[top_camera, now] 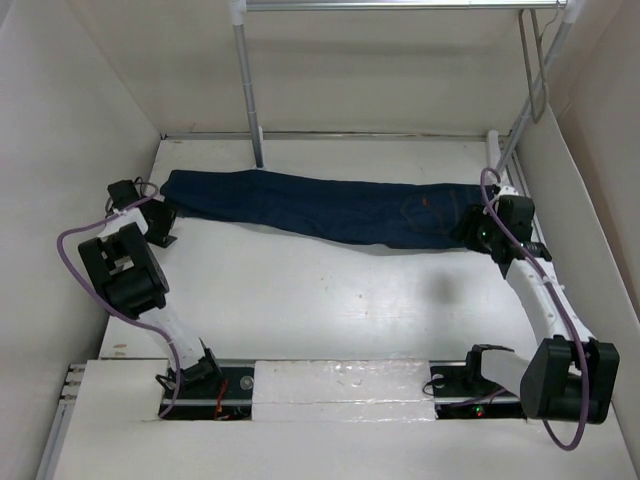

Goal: Place the trousers on the hanger
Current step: Fold the trousers at the center of the board.

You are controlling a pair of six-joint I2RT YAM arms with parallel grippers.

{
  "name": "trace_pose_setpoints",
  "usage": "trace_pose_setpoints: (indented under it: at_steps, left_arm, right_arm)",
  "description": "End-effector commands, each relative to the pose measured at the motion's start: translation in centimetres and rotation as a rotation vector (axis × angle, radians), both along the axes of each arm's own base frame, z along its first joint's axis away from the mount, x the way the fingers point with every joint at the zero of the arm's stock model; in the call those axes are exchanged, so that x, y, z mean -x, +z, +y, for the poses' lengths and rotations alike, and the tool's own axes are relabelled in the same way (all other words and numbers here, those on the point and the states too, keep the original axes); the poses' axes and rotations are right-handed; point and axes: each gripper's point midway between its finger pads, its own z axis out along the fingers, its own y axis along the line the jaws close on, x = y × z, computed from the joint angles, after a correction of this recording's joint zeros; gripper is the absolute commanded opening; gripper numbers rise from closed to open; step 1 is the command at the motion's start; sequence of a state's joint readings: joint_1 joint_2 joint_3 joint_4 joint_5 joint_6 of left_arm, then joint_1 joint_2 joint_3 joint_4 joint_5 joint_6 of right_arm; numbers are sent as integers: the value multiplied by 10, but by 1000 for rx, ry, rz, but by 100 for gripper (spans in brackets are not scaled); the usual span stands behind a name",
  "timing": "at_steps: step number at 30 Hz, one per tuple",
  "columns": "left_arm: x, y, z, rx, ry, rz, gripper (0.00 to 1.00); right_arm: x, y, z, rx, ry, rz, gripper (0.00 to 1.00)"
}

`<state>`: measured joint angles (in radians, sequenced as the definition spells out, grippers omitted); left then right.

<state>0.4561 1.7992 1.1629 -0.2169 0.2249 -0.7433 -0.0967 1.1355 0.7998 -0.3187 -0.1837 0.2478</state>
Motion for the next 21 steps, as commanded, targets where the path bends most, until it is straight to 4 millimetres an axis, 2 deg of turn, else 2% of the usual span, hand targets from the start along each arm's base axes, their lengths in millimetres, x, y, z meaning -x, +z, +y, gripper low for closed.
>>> trace_pose_setpoints:
  at_steps: [1, 3, 6, 7, 10, 13, 15, 16, 18, 19, 21]
  left_arm:
    - [-32, 27, -11, 15, -61, -175, 57]
    - [-38, 32, -12, 20, -63, -223, 58]
    - [-46, 28, -13, 48, -66, -241, 59]
    - [-55, 26, -11, 63, -71, -236, 58]
    - [-67, 31, -8, 71, -77, -251, 39]
    - [-75, 44, 3, 20, -58, -274, 35]
    - [-77, 40, 7, 20, -51, -238, 34]
    - [-86, 37, 12, 18, -42, -225, 34]
    - [-88, 30, 12, 23, -37, -183, 33]
    - [-95, 28, 19, 12, -26, -170, 32]
    - [-94, 17, 16, 15, -29, -131, 27]
  right_arm:
    - [13, -7, 0, 4, 19, 4, 60]
    - [20, -22, 1, -30, 8, 33, 66]
    - [21, -30, 3, -83, 9, 41, 67]
    - [19, -28, 3, -83, 12, 37, 67]
    - [13, -16, 5, -79, 34, 13, 66]
    - [10, -12, 1, -36, 29, 13, 65]
    - [11, -13, 1, -36, 35, 17, 65]
    - [12, -13, 1, -36, 34, 20, 65]
    - [12, -12, 2, -27, 34, 19, 65]
    - [11, -11, 2, -26, 34, 16, 65]
    - [11, -10, 1, -23, 33, 19, 65]
